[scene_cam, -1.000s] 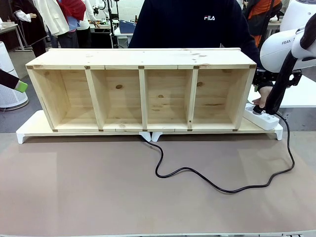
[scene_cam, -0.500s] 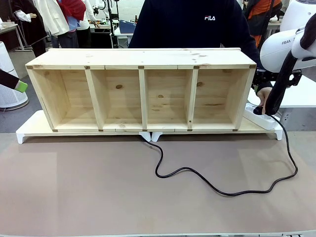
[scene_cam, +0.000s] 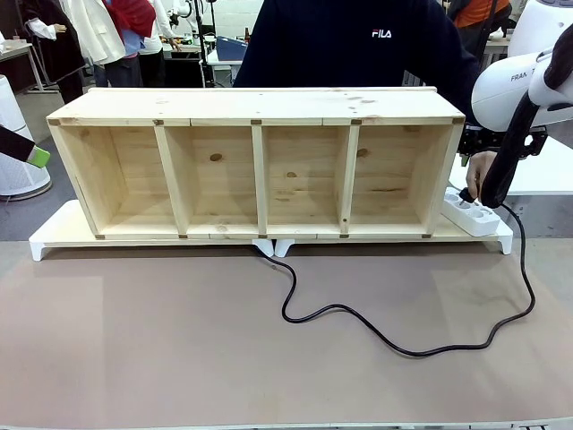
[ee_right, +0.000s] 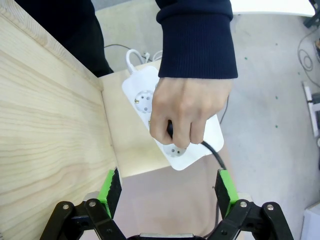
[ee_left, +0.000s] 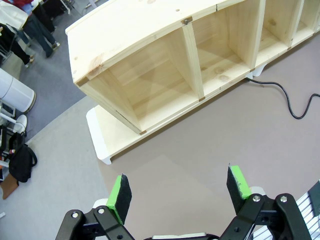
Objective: Perform cable management.
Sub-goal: Release the Power Cable when the human grasps it.
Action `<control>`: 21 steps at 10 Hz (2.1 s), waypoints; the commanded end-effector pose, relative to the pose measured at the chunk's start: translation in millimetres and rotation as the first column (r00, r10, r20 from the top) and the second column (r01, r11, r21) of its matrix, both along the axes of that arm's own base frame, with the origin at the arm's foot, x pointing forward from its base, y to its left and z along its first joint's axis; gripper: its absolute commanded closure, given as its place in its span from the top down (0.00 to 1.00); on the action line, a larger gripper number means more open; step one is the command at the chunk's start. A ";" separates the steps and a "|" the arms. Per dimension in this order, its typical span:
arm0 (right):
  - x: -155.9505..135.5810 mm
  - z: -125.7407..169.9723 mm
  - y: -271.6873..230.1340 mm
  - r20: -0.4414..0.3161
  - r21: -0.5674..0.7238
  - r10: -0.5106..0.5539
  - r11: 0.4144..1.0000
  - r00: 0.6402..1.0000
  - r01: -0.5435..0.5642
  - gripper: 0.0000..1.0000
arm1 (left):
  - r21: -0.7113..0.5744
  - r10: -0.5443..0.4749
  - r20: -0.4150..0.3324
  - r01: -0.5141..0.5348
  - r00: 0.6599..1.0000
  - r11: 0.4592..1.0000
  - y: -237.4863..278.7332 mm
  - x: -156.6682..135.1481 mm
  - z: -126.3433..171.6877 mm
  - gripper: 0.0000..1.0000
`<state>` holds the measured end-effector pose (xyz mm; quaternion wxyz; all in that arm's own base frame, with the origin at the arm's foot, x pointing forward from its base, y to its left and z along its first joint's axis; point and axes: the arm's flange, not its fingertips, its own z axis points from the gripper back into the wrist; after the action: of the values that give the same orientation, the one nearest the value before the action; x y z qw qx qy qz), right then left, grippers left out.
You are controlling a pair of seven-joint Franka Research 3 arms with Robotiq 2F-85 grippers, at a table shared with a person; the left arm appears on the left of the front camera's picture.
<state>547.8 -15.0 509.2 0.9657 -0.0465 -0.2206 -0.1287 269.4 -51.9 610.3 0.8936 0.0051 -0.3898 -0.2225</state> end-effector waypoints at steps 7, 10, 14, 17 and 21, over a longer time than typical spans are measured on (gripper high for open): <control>-0.1 0.3 1.0 0.001 0.003 -0.002 1.000 1.000 0.002 0.97 | -0.001 0.002 0.006 -0.002 1.000 1.000 -0.1 1.7 0.1 1.00; -0.1 0.3 1.0 0.001 0.003 -0.002 1.000 1.000 0.002 0.97 | -0.001 0.002 0.006 -0.002 1.000 1.000 -0.1 1.7 0.1 1.00; -0.1 0.3 1.0 0.001 0.003 -0.002 1.000 1.000 0.002 0.97 | -0.001 0.002 0.006 -0.002 1.000 1.000 -0.1 1.7 0.1 1.00; -0.1 0.3 1.0 0.001 0.003 -0.002 1.000 1.000 0.002 0.97 | -0.001 0.002 0.006 -0.002 1.000 1.000 -0.1 1.7 0.1 1.00; -0.1 0.3 1.0 0.001 0.003 -0.002 1.000 1.000 0.002 0.97 | -0.001 0.002 0.006 -0.002 1.000 1.000 -0.1 1.7 0.1 1.00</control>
<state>547.8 -15.0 509.2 0.9657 -0.0465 -0.2206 -0.1287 269.4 -51.9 610.3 0.8936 0.0051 -0.3898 -0.2225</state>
